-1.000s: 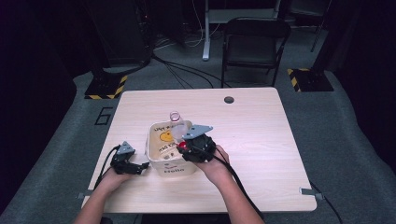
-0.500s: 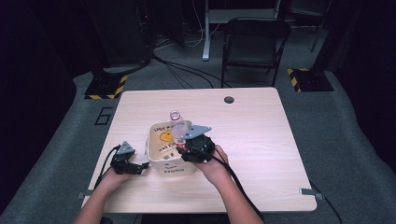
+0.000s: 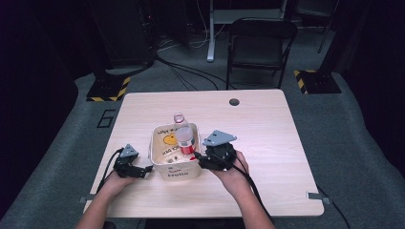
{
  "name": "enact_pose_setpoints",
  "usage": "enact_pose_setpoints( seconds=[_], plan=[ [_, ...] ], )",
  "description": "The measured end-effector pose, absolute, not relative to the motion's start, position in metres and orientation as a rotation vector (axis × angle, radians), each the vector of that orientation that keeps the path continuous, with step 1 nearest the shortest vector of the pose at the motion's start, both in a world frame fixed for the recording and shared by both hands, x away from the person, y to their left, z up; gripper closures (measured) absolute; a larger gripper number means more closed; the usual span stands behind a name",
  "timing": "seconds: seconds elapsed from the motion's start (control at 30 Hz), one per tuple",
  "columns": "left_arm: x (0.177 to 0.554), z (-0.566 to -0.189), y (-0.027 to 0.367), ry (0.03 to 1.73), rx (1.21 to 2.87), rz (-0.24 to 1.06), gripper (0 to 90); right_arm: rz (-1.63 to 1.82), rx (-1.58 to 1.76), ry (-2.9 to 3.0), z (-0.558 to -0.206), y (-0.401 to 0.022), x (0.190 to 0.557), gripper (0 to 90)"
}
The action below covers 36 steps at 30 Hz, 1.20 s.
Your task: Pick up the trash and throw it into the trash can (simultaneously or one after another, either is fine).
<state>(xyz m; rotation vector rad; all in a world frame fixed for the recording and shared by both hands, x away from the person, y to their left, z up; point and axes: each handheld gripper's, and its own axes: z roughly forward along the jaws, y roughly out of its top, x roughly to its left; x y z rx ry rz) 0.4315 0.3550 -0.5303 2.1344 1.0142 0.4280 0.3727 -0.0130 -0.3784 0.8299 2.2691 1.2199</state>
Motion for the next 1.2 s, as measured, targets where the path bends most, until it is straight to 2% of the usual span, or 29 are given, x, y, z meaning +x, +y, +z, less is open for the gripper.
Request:
enact_pose_setpoints(
  seconds=[0.7,1.2],
  plan=[
    [0.431,-0.53,0.354,1.009,2.138,0.426,5.7,1.15,1.045,2.168,-0.402,-0.089,0.365,39.4],
    [0.431,-0.53,0.354,1.012,2.146,0.423,5.7,1.208,1.156,2.102,-0.431,-0.137,0.362,39.4]
  ],
)
